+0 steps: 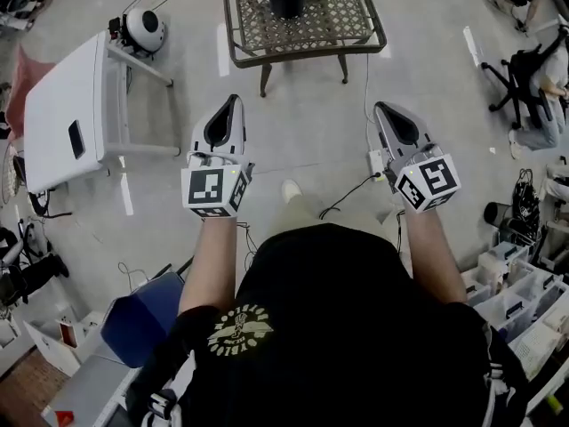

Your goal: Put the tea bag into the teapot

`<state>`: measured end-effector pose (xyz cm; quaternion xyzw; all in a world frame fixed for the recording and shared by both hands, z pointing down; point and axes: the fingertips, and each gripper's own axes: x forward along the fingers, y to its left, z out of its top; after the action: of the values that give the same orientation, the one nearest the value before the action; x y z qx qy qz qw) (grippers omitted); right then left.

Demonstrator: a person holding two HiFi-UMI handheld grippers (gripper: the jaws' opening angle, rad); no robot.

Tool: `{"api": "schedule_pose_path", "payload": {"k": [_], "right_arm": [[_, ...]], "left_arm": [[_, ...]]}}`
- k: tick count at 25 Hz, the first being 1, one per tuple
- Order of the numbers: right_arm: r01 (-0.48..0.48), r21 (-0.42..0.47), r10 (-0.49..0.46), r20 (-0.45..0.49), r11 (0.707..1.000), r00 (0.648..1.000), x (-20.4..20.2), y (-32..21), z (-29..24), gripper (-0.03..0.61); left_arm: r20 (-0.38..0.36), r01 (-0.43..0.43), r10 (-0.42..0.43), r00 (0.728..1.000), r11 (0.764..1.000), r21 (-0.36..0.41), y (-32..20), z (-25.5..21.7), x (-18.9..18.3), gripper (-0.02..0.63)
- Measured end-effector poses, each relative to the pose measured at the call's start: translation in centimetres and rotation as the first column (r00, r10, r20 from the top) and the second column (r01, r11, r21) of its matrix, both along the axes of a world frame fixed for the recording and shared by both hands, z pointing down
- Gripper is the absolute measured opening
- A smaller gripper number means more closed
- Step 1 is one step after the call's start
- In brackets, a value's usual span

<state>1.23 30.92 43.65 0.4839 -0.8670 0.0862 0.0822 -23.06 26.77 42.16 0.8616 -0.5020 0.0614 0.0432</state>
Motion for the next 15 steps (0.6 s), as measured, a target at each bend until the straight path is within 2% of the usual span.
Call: {"api": "schedule_pose_path", "payload": {"k": [5, 11, 15], "right_arm": [[-0.052, 0.015, 0.051, 0.021, 0.999, 0.998, -0.3, -1.5, -1.1, 0.009], [-0.094, 0.056, 0.091, 0.041, 0.994, 0.995, 0.7, -3.5, -3.1, 0.009], [-0.079, 0.071, 0.076, 0.046, 0.994, 0.996, 0.3, -5.1, -3.1, 0.009]], "left_arm": [[-0.016, -0.016, 0.016, 1.0, 1.0, -0.027, -2.3, 0.4, -0.6, -0.005], [-0.024, -0.028, 0.029, 0.999, 1.0, 0.009, -3.5, -1.2, -0.3, -0.005], [-0.025, -0.014, 0.015, 1.0, 0.999, 0.031, -4.6, -1.5, -0.6, -0.005]]}}
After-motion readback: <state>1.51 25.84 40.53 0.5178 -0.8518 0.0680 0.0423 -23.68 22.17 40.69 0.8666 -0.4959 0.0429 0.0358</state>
